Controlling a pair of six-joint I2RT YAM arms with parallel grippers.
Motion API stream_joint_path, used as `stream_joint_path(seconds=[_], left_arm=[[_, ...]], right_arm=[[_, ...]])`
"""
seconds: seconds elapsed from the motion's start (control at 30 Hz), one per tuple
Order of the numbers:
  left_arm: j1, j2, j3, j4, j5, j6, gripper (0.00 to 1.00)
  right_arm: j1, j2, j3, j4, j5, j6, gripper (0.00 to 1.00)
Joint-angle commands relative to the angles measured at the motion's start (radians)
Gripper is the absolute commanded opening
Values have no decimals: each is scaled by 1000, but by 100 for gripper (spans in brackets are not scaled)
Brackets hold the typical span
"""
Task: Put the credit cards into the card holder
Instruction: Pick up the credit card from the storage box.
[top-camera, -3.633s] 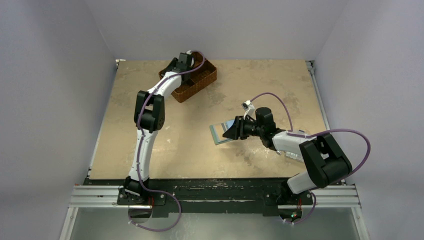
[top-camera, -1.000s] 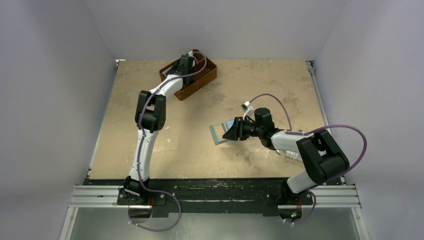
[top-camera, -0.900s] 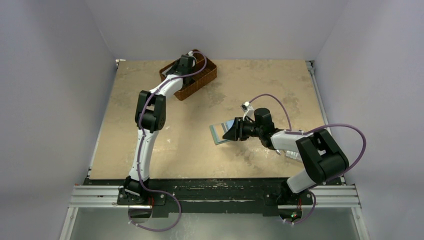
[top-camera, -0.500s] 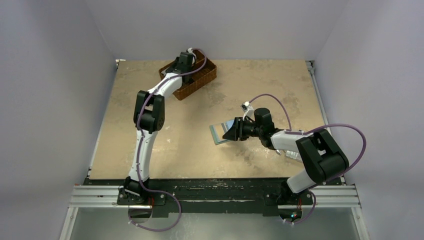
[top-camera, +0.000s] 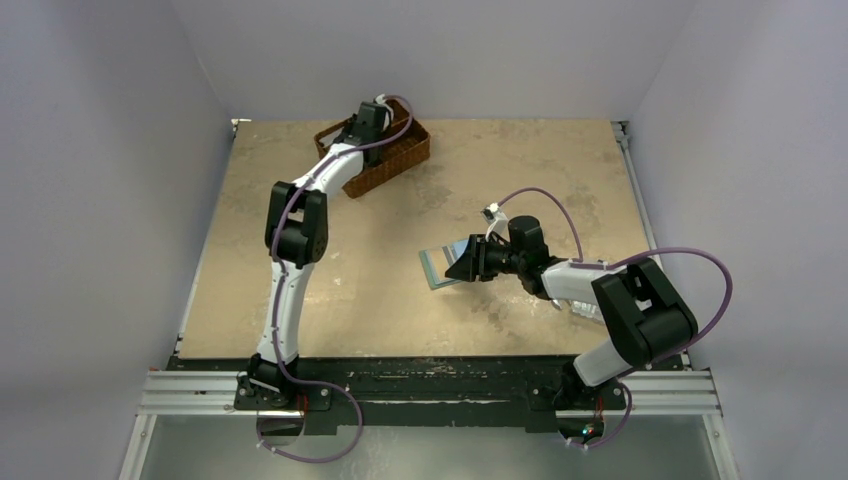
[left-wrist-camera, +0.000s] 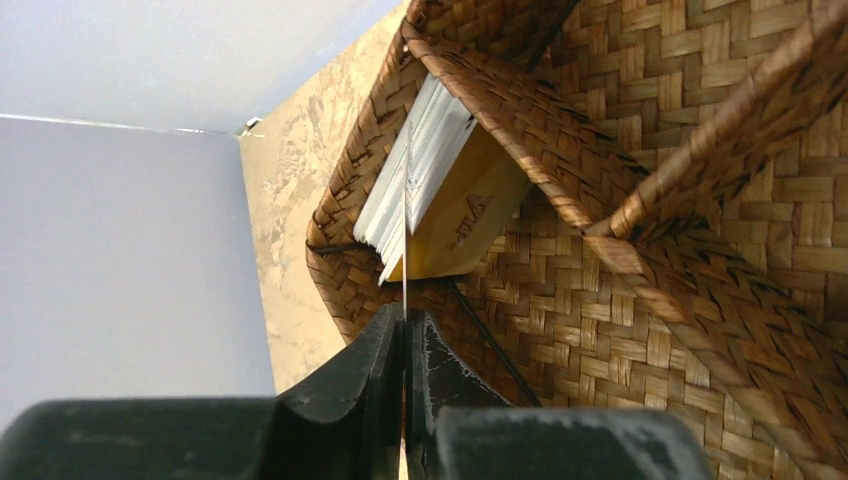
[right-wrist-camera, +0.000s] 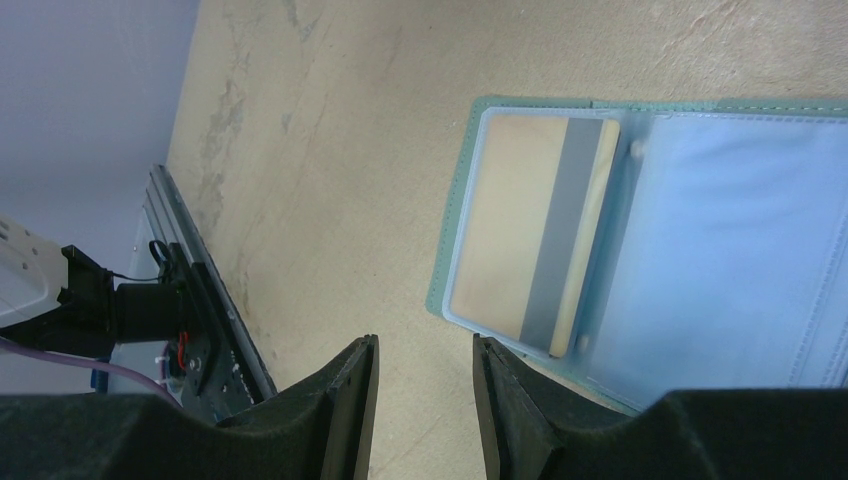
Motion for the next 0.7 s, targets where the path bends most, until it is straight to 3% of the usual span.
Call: stream_joint_path(seconds=[0.0, 0.23, 0.33, 0.4, 0.5, 0.6, 0.67], left_arm=[[-3, -124, -5, -48, 45, -75, 1], [-35, -249, -7, -81, 67, -172, 0], [-38, -343, 14, -153, 169, -311, 0], [-35, -430, -22, -183, 316, -433, 0], [-32, -573, -172, -133, 669, -606, 0], [-29, -726, -417, 81, 1033, -790, 0], [-30, -818, -610, 342, 1216, -960, 0]], right_arm=[[4, 0, 35, 25, -22, -18, 47], [4, -15, 41, -5, -5, -33, 47], [4, -52, 51, -46, 23, -52, 47], [3, -77, 71, -96, 57, -80, 47], [4, -121, 99, -143, 67, -93, 48], [2, -178, 134, -162, 26, -77, 55], [1, -220, 166, -159, -10, -53, 60]])
